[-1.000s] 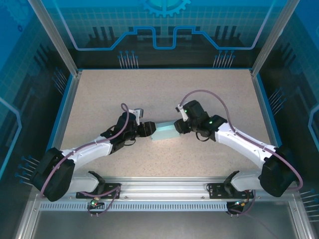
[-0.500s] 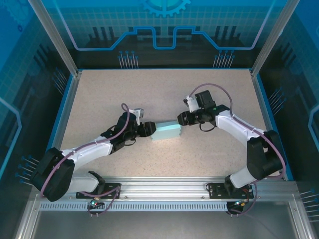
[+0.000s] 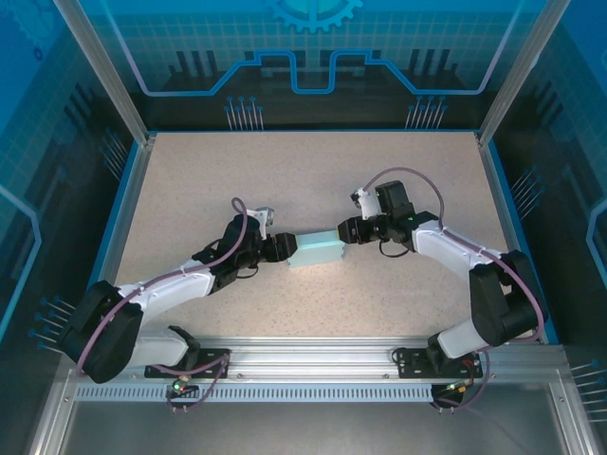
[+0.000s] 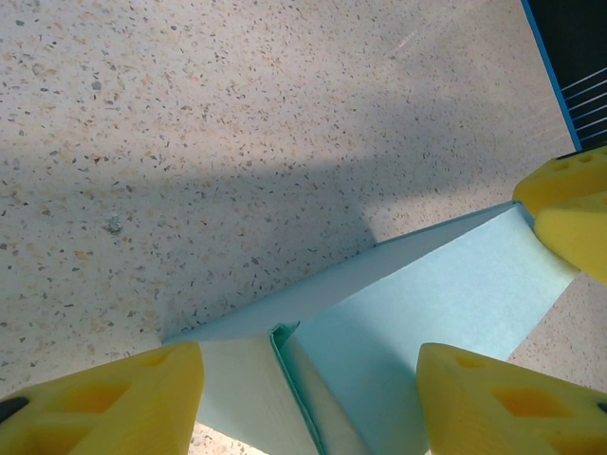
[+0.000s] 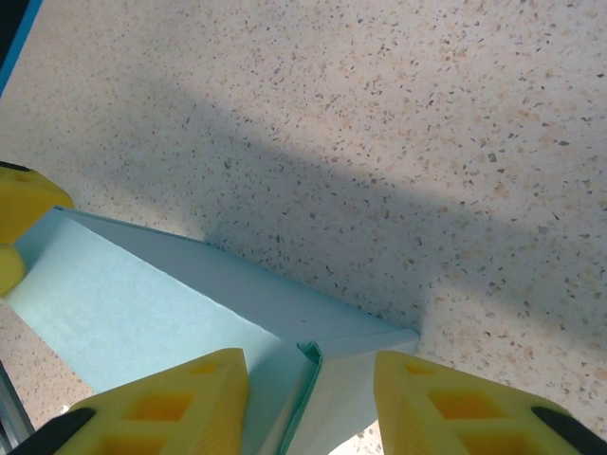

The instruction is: Fold the paper box

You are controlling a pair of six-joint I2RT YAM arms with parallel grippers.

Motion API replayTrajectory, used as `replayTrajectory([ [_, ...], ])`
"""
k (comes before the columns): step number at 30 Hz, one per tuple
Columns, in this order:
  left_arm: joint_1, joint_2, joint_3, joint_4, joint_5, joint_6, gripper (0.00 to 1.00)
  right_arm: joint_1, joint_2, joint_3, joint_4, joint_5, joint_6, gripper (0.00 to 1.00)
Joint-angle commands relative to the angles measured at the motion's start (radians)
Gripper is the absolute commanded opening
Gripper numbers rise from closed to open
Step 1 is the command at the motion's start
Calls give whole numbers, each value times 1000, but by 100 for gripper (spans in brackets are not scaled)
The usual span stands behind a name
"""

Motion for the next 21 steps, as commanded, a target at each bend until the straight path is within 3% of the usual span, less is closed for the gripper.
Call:
replayTrajectory([
  [1,-6,15,-26,-92,-32,8,64,-1,39,-79,-96,46,2,39],
  [12,14,-45,-8,-97,13,-52,69,3,37,-108,-76,61,8,38],
  [21,55,-62,-43,-119,106,-129,60,13,37,-100,-79,71,11,39],
])
